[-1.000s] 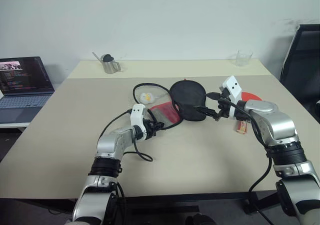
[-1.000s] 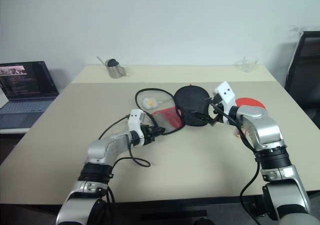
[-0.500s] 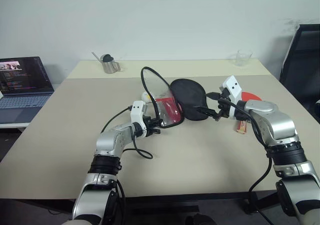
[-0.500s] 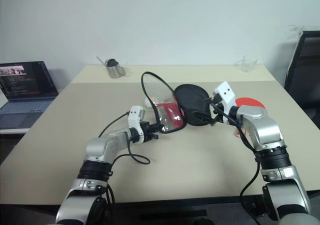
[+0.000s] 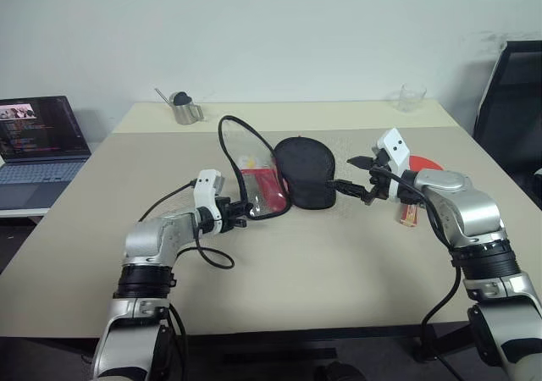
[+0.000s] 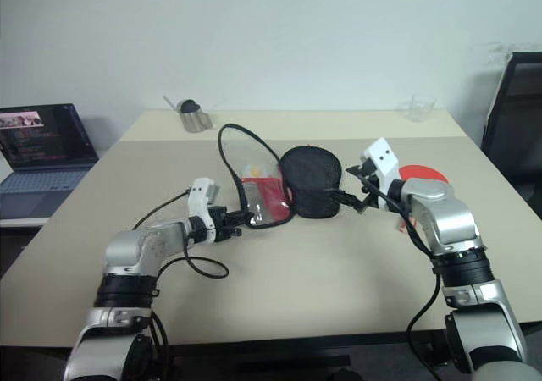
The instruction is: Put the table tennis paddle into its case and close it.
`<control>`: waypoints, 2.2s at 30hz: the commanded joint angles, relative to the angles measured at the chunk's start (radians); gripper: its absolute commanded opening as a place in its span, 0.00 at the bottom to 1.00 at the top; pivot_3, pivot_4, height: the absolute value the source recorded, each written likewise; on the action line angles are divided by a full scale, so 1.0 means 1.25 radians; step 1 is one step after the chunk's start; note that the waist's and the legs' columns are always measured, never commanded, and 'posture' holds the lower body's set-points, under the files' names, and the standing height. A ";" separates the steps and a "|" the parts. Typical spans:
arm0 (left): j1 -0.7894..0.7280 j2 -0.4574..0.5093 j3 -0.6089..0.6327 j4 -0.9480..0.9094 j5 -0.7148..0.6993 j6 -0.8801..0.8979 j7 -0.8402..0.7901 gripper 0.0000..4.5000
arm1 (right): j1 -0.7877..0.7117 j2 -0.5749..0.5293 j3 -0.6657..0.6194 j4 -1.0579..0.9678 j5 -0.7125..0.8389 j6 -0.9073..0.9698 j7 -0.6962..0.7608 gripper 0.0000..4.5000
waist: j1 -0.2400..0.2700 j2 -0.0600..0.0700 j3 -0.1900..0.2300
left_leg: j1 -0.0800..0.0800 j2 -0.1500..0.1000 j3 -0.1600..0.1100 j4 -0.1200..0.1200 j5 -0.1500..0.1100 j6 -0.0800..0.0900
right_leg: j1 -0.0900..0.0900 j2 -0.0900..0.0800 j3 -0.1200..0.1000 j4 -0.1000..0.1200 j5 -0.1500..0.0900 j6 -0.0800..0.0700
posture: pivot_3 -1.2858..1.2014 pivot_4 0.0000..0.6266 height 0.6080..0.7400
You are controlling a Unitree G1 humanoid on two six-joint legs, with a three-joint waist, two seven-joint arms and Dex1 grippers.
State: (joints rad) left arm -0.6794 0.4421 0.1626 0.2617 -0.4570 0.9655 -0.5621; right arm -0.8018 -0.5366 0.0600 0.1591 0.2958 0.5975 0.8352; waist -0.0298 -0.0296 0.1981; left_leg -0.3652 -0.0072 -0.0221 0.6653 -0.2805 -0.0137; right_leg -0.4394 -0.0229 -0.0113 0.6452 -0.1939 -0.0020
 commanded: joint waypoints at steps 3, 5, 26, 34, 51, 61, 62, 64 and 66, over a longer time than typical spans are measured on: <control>-0.003 0.024 0.027 -0.032 -0.019 0.004 -0.002 0.01 | -0.010 -0.005 -0.012 -0.015 0.002 -0.011 0.009 1.00 | 0.001 0.000 0.000 | 0.000 0.000 0.000 0.000 0.000 0.000 | 0.000 0.000 0.000 0.000 0.000 0.000 | 0.52 0.24 1.00; -0.004 0.022 0.030 -0.032 -0.022 0.006 0.006 0.01 | -0.011 -0.004 -0.011 -0.013 0.001 -0.011 0.010 1.00 | 0.001 0.000 0.000 | 0.000 0.000 0.000 0.000 0.000 0.000 | 0.000 0.000 0.000 0.000 0.000 0.000 | 0.52 0.24 1.00; 0.100 0.206 0.049 -0.228 -0.033 -0.067 -0.124 0.81 | -0.087 -0.033 -0.115 0.139 -0.037 0.094 -0.188 1.00 | -0.002 0.000 0.000 | -0.001 0.000 0.001 -0.001 0.000 0.000 | -0.001 -0.001 0.001 0.000 0.000 0.000 | 0.52 0.24 1.00; 0.195 0.312 0.127 -0.326 -0.120 -0.127 -0.278 0.81 | -0.133 0.016 -0.154 0.248 -0.096 0.208 -0.409 1.00 | 0.000 0.000 0.000 | -0.001 0.001 0.001 -0.002 0.000 0.000 | -0.001 0.000 0.001 0.000 -0.001 -0.001 | 0.52 0.24 1.00; 0.107 0.117 -0.101 -0.511 -0.163 -0.109 -0.167 0.81 | -0.096 0.123 -0.288 0.213 -0.159 0.320 -0.775 1.00 | -0.007 -0.001 0.000 | 0.000 0.001 0.002 -0.002 0.000 0.000 | -0.001 0.002 0.002 0.000 0.000 0.000 | 0.52 0.24 1.00; 0.089 0.113 -0.161 -0.449 -0.066 -0.172 -0.165 0.81 | -0.123 0.173 -0.312 0.365 -0.160 0.274 -0.831 1.00 | -0.005 -0.001 0.000 | -0.001 0.000 0.002 -0.002 0.000 0.000 | -0.001 0.003 0.002 -0.001 0.000 0.000 | 0.52 0.24 1.00; 0.088 0.112 -0.159 -0.449 -0.067 -0.170 -0.165 0.81 | -0.127 0.177 -0.312 0.387 -0.161 0.268 -0.838 1.00 | -0.006 -0.001 0.000 | -0.001 0.000 0.003 -0.002 0.000 0.001 | -0.001 0.003 0.002 -0.001 0.000 0.000 | 0.52 0.24 1.00; 0.088 0.113 -0.157 -0.451 -0.066 -0.169 -0.165 0.81 | -0.134 0.184 -0.310 0.421 -0.165 0.253 -0.852 1.00 | -0.007 -0.001 -0.001 | 0.000 0.000 0.003 -0.002 0.000 0.001 | 0.000 0.003 0.002 -0.001 0.000 0.000 | 0.52 0.24 1.00; 0.090 0.115 -0.155 -0.454 -0.065 -0.167 -0.162 0.81 | -0.140 0.192 -0.314 0.448 -0.161 0.237 -0.862 0.92 | -0.008 -0.003 -0.002 | 0.001 0.000 0.002 -0.002 0.000 0.001 | 0.001 0.003 0.002 -0.001 -0.001 0.000 | 0.52 0.24 1.00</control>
State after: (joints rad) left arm -0.5520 0.5841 -0.0511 -0.2771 -0.5388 0.7733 -0.7710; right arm -0.9727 -0.3056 -0.3304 0.6788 0.0990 0.9063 -0.2237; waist -0.0398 -0.0337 0.1959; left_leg -0.3641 -0.0065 -0.0191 0.6635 -0.2806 -0.0129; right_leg -0.4369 -0.0187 -0.0084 0.6438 -0.1960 0.0004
